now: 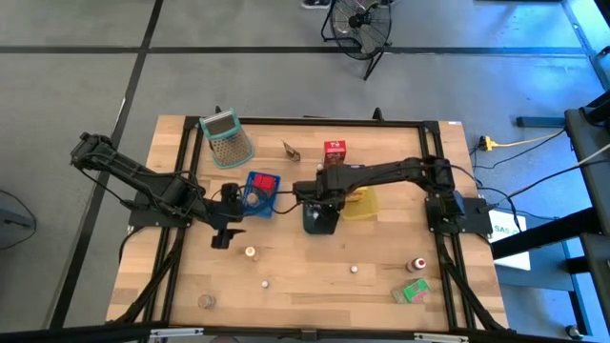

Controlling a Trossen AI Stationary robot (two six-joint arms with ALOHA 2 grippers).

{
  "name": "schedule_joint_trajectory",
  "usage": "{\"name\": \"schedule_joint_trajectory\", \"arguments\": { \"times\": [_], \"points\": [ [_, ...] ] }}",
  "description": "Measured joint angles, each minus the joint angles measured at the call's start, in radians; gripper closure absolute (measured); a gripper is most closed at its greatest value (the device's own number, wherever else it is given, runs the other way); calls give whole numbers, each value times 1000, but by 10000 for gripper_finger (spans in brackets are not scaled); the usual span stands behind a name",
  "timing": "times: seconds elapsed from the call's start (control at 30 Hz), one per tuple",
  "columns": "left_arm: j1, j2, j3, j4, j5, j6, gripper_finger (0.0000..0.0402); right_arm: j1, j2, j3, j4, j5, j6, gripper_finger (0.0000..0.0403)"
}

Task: Pick & Place Kitchen Items
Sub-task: Put the brown seasoning bottle into the blue bin

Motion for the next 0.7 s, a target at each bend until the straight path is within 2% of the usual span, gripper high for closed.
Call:
{"name": "schedule_joint_trajectory", "arguments": {
  "times": [0.23,0.43,0.7],
  "points": [
    [0,0,0,-32,117,-48,123,21,0,0,1,24,-3,251],
    [0,0,0,-67,130,-93,123,27,0,0,1,78,-11,251],
    [0,0,0,-66,200,-143,123,29,0,0,1,80,-12,251]
  ]
}}
